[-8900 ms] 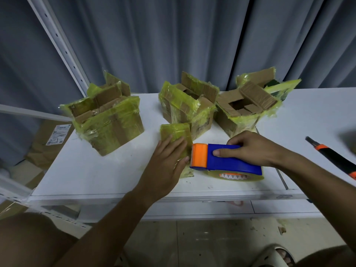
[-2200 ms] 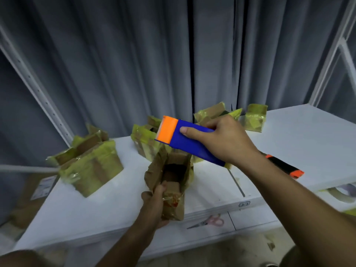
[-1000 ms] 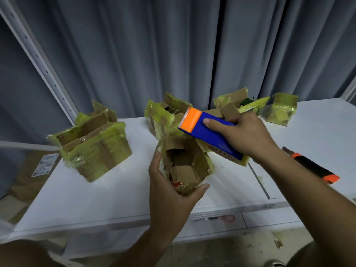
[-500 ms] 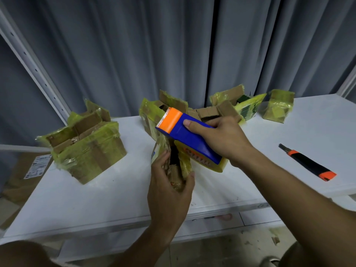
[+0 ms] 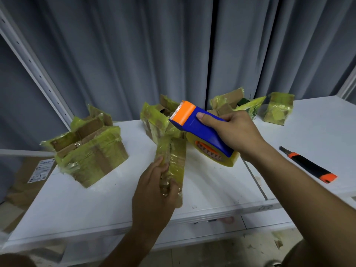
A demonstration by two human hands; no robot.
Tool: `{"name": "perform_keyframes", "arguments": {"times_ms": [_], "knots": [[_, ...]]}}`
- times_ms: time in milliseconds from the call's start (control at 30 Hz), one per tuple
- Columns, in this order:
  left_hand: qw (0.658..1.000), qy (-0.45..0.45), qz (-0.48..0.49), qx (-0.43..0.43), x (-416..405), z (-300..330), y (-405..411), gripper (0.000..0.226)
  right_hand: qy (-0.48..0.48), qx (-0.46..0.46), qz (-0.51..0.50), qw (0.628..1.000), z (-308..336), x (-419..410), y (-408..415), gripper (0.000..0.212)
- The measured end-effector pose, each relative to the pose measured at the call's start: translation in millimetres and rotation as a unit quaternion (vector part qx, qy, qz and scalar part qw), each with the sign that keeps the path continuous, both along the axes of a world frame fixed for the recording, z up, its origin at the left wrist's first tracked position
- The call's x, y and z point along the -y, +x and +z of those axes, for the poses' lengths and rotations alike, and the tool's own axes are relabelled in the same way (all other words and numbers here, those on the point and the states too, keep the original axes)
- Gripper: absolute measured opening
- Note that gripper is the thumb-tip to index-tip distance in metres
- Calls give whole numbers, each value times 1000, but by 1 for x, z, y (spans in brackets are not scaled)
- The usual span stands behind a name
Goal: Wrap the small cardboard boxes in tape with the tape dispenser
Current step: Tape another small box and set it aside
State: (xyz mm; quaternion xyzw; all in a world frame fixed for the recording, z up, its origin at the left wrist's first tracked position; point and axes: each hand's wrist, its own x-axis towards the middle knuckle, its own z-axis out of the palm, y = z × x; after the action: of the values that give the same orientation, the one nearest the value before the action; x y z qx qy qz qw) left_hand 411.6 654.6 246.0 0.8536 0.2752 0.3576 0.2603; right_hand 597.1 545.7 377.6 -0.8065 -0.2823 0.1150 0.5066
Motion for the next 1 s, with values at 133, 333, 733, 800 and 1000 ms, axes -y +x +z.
{"name": "perform_keyframes", "arguments": {"times_ms": [133,333,733,800,1000], "knots": [[999,29,12,-36,-8,4,-8,55,-14,0,-8,1000,-4,0,0,48],[984,143,-2,-105,-15,2,-11,53,-37,-6,-1,999,-7,-2,-5,53],[974,113,-127,-147,-39,11,-20,60,-149,51,57,986,6,11,2,52],[969,121,-152,-152,-49,14,-23,51,-167,72,63,981,13,15,7,53],[960,102,-215,-146,-81,24,-28,48,-217,101,86,967,36,14,14,63]]}}
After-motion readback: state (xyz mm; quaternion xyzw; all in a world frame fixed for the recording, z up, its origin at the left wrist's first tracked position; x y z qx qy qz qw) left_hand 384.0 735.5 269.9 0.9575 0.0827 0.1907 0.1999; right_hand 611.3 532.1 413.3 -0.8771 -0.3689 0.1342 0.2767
